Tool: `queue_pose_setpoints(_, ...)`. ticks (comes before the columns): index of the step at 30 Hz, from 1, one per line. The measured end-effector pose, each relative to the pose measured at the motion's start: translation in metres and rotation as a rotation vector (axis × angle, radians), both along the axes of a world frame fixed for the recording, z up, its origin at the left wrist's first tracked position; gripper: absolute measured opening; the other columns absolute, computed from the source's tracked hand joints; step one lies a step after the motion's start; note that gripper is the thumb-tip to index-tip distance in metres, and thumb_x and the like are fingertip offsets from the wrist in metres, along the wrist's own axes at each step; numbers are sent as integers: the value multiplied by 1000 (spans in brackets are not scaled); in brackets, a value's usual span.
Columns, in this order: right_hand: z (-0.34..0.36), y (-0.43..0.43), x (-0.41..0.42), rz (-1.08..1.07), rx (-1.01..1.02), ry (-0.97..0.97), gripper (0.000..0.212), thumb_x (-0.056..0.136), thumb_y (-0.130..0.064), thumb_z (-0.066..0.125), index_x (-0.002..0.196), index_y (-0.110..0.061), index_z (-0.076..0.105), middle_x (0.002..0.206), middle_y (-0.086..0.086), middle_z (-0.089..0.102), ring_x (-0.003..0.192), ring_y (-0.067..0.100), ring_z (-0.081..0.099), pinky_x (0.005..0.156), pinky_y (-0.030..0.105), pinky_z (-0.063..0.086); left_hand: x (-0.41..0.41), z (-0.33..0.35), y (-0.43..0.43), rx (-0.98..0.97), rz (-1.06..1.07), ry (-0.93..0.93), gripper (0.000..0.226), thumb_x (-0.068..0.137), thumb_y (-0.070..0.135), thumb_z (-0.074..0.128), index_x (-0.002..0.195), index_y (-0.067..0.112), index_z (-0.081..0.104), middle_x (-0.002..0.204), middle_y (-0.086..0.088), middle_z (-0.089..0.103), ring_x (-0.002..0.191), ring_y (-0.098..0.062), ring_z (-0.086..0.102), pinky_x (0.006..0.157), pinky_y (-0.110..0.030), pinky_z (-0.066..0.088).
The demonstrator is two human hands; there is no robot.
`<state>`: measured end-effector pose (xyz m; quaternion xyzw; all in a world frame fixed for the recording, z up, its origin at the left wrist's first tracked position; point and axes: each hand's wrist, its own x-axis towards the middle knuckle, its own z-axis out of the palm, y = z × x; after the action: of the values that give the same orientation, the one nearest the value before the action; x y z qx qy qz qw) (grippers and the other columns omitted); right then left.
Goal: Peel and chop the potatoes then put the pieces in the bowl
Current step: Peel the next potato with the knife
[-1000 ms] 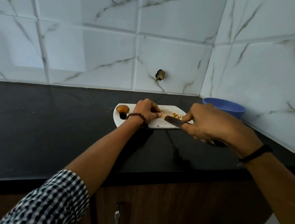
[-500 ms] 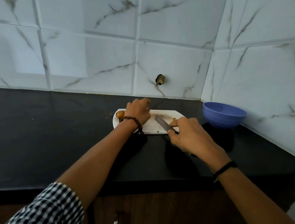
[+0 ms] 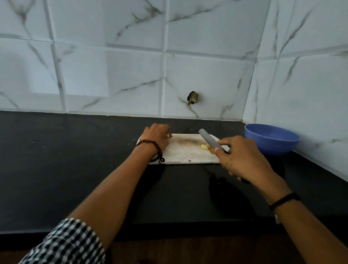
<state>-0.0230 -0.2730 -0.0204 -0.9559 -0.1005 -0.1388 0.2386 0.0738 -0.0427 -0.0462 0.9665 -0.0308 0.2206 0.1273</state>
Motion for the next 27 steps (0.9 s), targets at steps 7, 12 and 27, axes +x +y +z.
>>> queue_pose_setpoints(7, -3, 30, 28, 63, 79, -66, 36, 95, -31, 58, 130, -23, 63, 86, 7, 70, 64, 23, 68, 55, 35, 58, 9, -4, -3, 158, 24, 26, 28, 99, 25, 41, 121, 17, 57, 124, -4, 57, 119, -24, 48, 99, -40, 36)
queue_pose_setpoints(12, -13, 37, 38, 59, 103, -127, 30, 93, -33, 58, 120, -26, 67, 80, 5, 69, 64, 26, 68, 62, 44, 61, 14, -3, -2, 164, 59, 27, 31, 97, 34, 46, 120, 18, 61, 125, -7, 49, 122, -26, 40, 101, -41, 34)
queue_pose_setpoints(27, -23, 24, 45, 15, 136, -143, 34, 95, -38, 58, 128, -29, 61, 93, 5, 67, 74, 22, 68, 65, 41, 61, -14, 10, -11, -307, -429, 180, 31, 74, 37, 80, 103, 25, 74, 98, 12, 71, 96, 0, 61, 87, -20, 43)
